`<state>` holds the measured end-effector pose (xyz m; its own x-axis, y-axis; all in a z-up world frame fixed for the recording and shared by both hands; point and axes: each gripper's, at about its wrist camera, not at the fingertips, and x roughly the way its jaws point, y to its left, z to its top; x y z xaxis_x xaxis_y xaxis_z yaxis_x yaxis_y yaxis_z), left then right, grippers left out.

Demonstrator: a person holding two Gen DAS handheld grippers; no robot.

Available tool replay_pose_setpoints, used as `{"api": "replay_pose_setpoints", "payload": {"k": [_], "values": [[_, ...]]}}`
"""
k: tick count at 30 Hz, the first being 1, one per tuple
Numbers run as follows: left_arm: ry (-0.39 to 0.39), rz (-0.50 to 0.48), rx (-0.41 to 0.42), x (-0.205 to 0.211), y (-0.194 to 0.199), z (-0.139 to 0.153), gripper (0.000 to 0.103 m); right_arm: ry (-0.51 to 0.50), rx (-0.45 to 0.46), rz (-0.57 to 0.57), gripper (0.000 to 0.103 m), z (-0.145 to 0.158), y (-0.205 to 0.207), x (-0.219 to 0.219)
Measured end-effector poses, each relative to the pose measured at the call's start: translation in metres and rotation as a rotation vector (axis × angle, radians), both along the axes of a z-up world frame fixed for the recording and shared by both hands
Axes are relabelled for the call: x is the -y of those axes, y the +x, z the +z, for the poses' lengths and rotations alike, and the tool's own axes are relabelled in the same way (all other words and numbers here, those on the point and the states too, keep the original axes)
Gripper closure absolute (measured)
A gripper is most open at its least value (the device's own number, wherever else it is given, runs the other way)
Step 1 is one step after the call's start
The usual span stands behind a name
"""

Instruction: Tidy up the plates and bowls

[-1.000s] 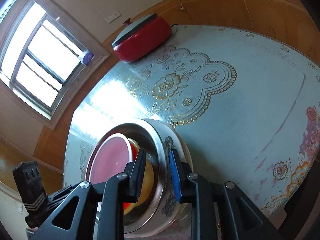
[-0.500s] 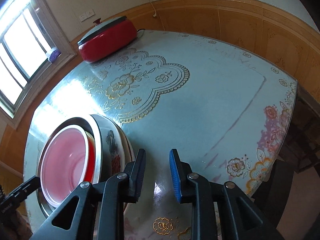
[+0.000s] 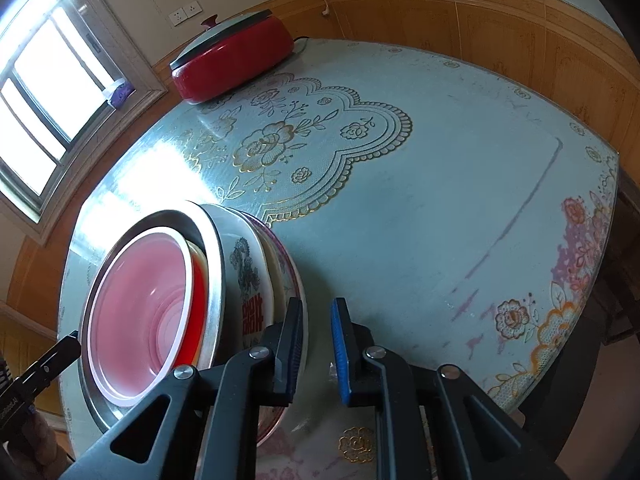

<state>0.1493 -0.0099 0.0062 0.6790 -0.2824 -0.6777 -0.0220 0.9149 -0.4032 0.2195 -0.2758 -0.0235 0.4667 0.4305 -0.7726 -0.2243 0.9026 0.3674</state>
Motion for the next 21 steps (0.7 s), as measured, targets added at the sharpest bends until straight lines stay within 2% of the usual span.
{"api": "replay_pose_setpoints", "payload": {"k": [5,10,13,15,21], "values": [[-0.008,0.006,0.005,-0.002,-0.001,0.001,0.07,0.028,-0.013,-0.042,0.088,-0.002,0.0,0.008],[-0.057,0.103,0.071,-0.022,-0.005,0.012,0.067,0.013,-0.021,-0.087,0.083,-0.004,0.0,0.02],[-0.061,0.21,0.032,-0.04,-0.003,0.006,0.067,-0.004,-0.026,-0.084,0.082,-0.008,-0.001,0.018],[-0.056,0.246,0.007,-0.047,-0.003,0.001,0.067,-0.021,-0.025,-0.067,0.081,-0.009,-0.002,0.013],[0.032,0.25,-0.079,-0.038,0.005,-0.021,0.067,-0.072,-0.014,-0.044,0.081,-0.012,-0.006,0.002]]}}
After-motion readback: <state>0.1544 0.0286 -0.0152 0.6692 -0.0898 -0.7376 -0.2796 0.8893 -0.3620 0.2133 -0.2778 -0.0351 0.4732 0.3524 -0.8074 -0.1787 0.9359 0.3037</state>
